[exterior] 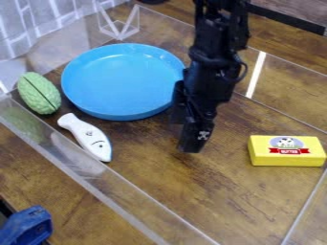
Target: Put the yellow brick in the blue tray
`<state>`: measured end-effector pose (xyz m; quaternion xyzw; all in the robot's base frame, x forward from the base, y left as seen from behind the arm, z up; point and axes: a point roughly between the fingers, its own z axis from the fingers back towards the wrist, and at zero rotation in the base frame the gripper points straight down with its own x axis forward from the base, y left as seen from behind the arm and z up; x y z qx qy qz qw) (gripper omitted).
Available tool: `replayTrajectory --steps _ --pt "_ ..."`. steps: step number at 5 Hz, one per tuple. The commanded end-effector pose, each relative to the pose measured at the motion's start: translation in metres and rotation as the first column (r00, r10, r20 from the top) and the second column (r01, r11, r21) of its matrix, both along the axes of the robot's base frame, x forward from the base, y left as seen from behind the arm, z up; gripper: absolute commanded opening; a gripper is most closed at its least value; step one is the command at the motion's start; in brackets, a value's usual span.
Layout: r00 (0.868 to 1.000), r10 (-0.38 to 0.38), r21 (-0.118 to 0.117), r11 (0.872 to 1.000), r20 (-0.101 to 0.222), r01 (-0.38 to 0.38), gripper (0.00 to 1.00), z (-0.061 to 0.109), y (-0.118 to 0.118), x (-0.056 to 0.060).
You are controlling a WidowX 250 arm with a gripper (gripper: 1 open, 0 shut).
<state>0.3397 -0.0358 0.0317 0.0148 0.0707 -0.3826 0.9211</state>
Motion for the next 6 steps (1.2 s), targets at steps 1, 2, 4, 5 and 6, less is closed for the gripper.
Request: replayTrajectory --steps 1,2,4,5,6 --pt "0.996 0.037 -0.016 0.999 0.082 -0.035 1.0 0.021 0.0 0.01" --pt "0.994 0.063 -0.02 0.998 0.088 -0.061 1.0 0.023 -0.004 0.007" --pt "0.992 -0.079 -0.022 0.996 0.102 0.081 1.0 0.028 0.005 0.009" --pt "0.992 -0.07 -0.025 0.997 0.108 0.073 1.0 0.024 -0.002 0.004" --pt "0.99 -0.067 -0.023 0.997 0.12 0.07 1.0 0.023 -0.01 0.001"
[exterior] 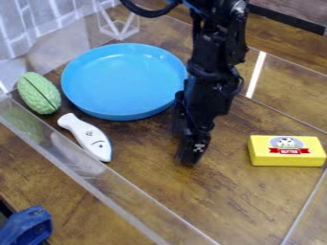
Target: Put the yellow brick in the blue tray
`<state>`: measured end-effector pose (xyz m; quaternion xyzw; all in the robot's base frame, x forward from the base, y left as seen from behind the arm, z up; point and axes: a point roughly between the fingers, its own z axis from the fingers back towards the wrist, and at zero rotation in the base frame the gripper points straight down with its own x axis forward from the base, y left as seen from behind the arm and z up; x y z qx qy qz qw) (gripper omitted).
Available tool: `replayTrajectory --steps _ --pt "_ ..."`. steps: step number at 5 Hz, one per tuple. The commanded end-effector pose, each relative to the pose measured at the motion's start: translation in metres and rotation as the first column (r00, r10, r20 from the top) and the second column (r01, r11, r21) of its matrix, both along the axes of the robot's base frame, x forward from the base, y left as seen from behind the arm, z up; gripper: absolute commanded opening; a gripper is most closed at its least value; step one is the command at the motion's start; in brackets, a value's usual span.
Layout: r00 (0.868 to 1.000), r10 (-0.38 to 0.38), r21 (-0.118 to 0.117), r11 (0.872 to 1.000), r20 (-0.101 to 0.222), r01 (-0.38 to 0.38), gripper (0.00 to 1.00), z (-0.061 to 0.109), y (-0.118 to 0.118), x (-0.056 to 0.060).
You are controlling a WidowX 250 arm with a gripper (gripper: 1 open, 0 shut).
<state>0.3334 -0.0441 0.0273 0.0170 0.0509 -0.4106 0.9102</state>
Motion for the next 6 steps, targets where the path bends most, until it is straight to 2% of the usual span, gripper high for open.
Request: replayTrajectory --steps 1,2,4,6 --pt "0.996 0.037 -0.013 0.999 0.086 -0.036 1.0 0.019 0.003 0.013" --pt "0.993 0.081 -0.012 0.997 0.087 -0.08 1.0 0.011 0.008 0.019" --pt "0.996 0.025 -0.009 1.0 0.091 -0.024 1.0 0.013 0.004 0.02" --pt "0.996 -0.012 -0.007 1.0 0.092 0.013 1.0 0.003 0.001 0.022"
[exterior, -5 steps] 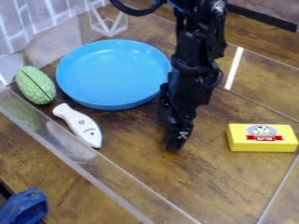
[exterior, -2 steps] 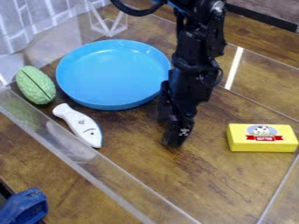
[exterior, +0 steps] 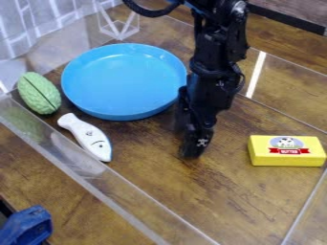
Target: Put the yellow brick in the blue tray
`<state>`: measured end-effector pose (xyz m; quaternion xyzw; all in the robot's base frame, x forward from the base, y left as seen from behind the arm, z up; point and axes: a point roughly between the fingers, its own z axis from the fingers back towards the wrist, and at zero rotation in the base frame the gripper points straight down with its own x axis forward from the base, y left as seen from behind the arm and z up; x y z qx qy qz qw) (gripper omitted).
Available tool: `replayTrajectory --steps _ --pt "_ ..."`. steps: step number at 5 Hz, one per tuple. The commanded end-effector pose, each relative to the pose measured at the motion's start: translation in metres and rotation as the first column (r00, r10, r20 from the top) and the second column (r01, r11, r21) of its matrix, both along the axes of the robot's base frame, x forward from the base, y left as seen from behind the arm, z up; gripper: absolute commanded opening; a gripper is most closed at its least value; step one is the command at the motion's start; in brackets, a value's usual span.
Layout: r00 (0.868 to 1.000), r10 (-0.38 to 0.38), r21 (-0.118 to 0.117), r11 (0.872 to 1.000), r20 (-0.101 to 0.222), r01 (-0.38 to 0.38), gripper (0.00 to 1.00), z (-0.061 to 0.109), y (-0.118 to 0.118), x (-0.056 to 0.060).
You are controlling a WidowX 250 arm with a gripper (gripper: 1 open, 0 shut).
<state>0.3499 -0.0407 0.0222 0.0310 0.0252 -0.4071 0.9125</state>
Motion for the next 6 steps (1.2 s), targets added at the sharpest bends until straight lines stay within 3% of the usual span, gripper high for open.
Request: replayTrajectory --steps 1,3,5,6 --pt "0.999 -0.041 -0.011 0.999 0.032 0.041 1.0 0.004 0.005 0.005" --pt "0.996 -0.087 -0.012 0.996 0.03 0.087 1.0 -0.001 0.021 0.005" --pt "0.998 -0.055 -0.017 0.998 0.031 0.056 1.0 -0.004 0.011 0.001" --pt "0.999 0.024 -0.018 1.0 0.031 -0.024 1.0 -0.005 0.016 0.004"
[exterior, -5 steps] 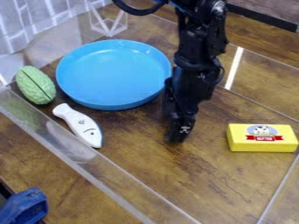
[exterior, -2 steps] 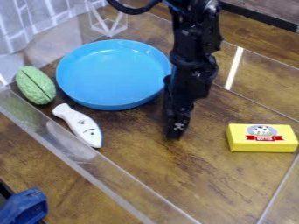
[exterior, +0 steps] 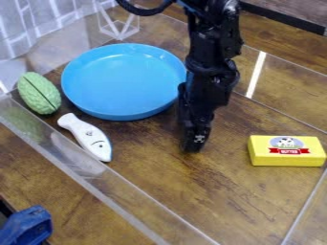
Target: Put the yellow brick in the blue tray
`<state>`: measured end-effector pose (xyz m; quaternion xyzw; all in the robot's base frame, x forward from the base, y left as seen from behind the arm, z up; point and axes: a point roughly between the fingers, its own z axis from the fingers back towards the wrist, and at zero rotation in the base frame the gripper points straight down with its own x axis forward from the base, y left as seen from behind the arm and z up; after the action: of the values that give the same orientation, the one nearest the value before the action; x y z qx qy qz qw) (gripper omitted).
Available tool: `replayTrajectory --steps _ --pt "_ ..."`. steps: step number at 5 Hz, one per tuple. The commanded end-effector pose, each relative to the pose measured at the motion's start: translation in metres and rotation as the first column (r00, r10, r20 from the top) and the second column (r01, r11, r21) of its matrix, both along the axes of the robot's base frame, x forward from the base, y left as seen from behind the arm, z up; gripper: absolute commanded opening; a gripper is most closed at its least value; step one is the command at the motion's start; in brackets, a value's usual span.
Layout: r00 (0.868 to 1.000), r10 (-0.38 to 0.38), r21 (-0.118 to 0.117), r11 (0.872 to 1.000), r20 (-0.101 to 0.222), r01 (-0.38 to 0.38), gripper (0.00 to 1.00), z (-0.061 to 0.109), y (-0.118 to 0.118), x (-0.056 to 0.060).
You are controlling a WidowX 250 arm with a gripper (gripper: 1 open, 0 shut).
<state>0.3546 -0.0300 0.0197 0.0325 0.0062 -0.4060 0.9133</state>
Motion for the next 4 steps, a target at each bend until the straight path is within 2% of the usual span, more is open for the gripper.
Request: replayTrajectory --steps 1,4 --pt "0.995 0.104 -0.007 0.995 -0.006 -0.104 1.0 -0.003 0.01 0.001" --pt "1.0 0.021 -0.007 1.0 -0.015 -0.021 1.0 0.006 0.01 0.014"
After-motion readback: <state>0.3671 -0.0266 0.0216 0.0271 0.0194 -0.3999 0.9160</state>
